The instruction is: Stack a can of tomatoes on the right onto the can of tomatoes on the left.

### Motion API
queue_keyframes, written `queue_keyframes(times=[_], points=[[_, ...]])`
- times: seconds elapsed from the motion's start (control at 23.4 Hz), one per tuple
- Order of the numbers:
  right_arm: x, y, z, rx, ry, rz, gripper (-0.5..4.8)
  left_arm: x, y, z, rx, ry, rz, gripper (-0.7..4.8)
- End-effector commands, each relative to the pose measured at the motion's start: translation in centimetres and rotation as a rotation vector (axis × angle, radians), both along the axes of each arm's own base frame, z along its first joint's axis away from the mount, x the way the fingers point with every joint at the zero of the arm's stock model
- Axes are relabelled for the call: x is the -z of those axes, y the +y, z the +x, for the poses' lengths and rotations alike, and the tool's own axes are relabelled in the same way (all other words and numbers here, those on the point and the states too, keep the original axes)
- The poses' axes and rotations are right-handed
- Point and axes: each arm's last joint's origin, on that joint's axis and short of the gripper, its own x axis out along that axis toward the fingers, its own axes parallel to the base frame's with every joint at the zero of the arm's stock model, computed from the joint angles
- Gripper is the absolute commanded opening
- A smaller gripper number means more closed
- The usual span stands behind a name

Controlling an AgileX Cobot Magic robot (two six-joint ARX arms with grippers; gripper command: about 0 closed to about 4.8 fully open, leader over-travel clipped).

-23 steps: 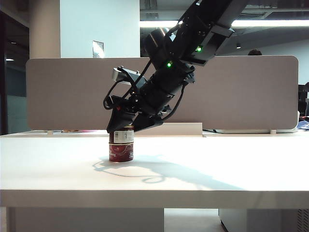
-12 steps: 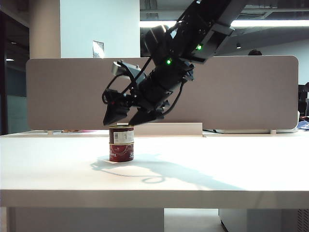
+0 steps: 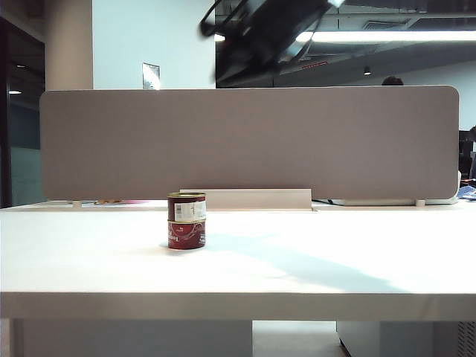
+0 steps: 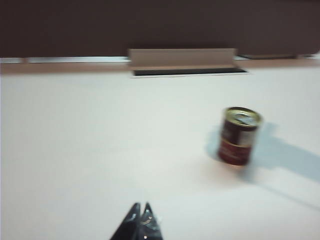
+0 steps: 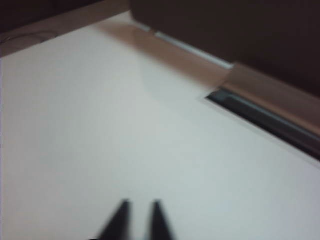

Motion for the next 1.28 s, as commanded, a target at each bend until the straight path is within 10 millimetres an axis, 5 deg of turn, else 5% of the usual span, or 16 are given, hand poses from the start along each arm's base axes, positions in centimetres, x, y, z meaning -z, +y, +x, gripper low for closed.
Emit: queue_keyframes(times=[0.04, 0.21, 0.38, 0.9, 1.28], points=[[-1.4, -2.5, -0.3, 0.054, 0.024, -0.018, -0.05, -0.3, 0.2, 0.0, -0.085, -0.025, 0.005, -0.06], [-2.9, -6.4, -1.1, 0.134, 0.080, -0.046, -0.05, -0.7, 0.5, 0.1, -0.156, -0.060, 0.000, -0.06], [-2.1, -9.1, -2.7, 0.187, 0.070, -0.011, -0.05, -0.7, 0.5, 0.1, -0.165, -0.066, 0.000, -0.06], [3.4, -15.9, -10.6, 0.437, 0.011, 0.027, -0.05, -0.7, 0.5, 0.1, -0.163, -0.066, 0.000, -0.06], [9.3, -21.1, -18.8, 0.681, 0.014, 0.163, -0.05, -0.7, 0.5, 0.1, -0.163, -0.065, 0.000, -0.06]])
